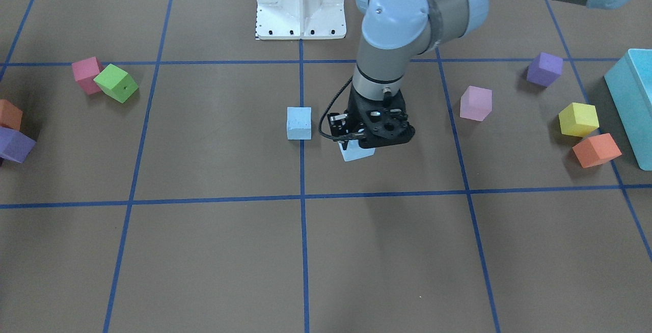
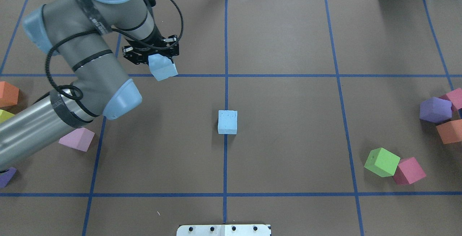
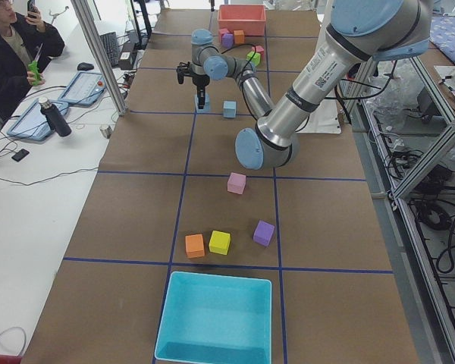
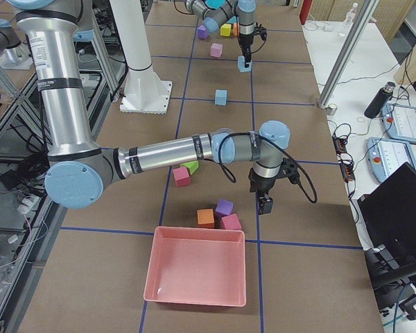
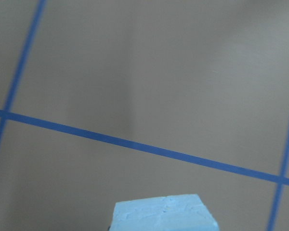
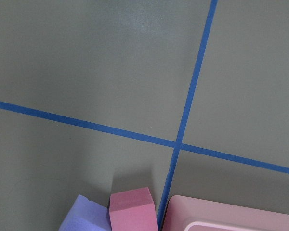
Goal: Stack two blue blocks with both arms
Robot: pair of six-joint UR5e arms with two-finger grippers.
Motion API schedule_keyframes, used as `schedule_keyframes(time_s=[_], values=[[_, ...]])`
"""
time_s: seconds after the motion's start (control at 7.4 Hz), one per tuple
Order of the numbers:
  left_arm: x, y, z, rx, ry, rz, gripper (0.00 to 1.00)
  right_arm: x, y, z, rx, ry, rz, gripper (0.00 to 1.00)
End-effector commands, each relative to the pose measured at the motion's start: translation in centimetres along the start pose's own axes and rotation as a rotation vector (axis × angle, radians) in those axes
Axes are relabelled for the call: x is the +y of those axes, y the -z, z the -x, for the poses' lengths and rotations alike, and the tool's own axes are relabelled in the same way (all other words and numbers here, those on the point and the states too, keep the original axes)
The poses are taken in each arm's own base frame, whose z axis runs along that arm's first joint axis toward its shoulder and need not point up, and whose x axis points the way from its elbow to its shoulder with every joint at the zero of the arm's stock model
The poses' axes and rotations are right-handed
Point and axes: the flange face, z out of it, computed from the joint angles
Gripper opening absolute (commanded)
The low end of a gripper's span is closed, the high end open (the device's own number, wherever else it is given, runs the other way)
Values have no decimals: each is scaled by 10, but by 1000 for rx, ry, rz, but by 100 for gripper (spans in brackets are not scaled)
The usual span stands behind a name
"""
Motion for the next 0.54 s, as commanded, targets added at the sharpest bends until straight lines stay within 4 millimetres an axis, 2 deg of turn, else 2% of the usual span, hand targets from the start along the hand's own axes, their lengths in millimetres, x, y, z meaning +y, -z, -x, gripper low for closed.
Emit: schedule_keyframes(time_s=[0.0, 0.27, 0.41], values=[[30, -13, -49, -6, -123, 2, 0, 0, 1, 2, -13, 2, -4, 100], [46, -22, -56, -9, -147, 10, 0, 0, 1, 3, -19, 2, -4, 100], [61, -28, -60, -9, -161, 27, 0, 0, 1, 3, -19, 2, -4, 100]])
